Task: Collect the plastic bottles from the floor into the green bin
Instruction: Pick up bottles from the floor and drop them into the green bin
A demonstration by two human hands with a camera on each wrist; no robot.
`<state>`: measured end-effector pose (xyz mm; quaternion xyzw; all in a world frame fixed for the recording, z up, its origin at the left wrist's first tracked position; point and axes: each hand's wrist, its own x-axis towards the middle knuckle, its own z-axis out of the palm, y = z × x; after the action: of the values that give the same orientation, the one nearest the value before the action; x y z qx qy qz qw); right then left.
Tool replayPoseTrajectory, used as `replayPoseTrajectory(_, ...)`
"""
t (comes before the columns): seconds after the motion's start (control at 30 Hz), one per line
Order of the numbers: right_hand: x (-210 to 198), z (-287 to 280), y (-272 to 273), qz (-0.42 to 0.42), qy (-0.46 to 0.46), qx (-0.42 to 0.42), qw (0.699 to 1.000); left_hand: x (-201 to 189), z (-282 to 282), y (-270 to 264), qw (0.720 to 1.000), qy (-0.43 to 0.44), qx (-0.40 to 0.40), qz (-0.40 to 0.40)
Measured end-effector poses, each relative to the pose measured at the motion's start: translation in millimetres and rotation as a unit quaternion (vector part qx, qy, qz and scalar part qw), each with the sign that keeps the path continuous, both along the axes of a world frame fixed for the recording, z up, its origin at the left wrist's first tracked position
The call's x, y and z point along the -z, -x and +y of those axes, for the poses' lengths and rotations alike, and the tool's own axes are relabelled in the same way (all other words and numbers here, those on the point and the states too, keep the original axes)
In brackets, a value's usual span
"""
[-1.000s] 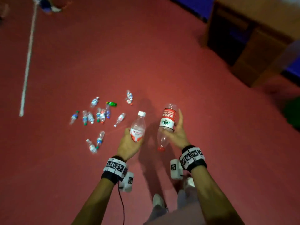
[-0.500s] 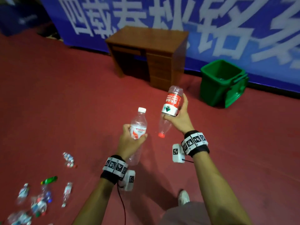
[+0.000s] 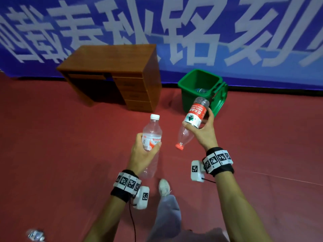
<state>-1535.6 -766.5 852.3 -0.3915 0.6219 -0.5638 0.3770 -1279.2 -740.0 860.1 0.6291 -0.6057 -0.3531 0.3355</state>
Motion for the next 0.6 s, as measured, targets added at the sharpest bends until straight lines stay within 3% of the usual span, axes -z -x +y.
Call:
replayPoseTrajectory(0.17, 4.6, -105.3, 13.7, 0.008, 0.002, 0.04, 0.999, 14.3, -116.8, 4.1, 0.999, 0.006, 0.035, 0.038)
replayPoseTrajectory(0.3, 0.1, -197.2, 14.0, 0.001, -0.006, 0.066, 0.998, 20.6, -230.3, 1.6, 0.998, 0.007, 0.062, 0.019)
replayPoseTrajectory(0.6, -13.3, -337.0, 44.2, -0.007, -0.003, 0.171, 0.985, -9.5, -436.2, 39.0, 0.982, -0.031, 0.184, -0.013)
